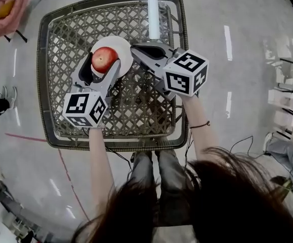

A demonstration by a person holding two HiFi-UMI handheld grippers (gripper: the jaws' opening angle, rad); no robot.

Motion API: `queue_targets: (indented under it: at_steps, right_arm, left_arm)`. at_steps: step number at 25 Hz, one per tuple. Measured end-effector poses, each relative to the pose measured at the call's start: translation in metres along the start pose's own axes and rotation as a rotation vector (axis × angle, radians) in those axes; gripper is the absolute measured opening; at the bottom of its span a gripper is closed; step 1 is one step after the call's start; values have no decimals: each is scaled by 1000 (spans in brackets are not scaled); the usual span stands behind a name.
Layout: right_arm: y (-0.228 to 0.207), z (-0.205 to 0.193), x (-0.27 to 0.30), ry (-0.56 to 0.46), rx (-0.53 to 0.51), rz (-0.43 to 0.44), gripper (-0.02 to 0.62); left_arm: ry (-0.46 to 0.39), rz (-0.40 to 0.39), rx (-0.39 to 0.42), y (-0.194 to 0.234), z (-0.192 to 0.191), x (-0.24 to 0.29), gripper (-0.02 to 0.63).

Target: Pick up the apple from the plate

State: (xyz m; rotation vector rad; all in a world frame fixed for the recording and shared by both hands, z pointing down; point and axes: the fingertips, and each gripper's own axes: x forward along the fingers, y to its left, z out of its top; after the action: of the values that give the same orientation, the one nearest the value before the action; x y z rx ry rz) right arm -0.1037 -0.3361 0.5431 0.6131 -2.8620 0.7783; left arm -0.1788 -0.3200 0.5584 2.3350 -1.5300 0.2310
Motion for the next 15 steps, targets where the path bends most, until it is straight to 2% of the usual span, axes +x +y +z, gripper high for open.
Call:
queue_targets:
  at_steps: [15]
  right_arm:
    - [40, 47, -23, -54, -10, 9, 9]
  left_arm:
    - [-59, -6, 5, -30, 58, -44, 381]
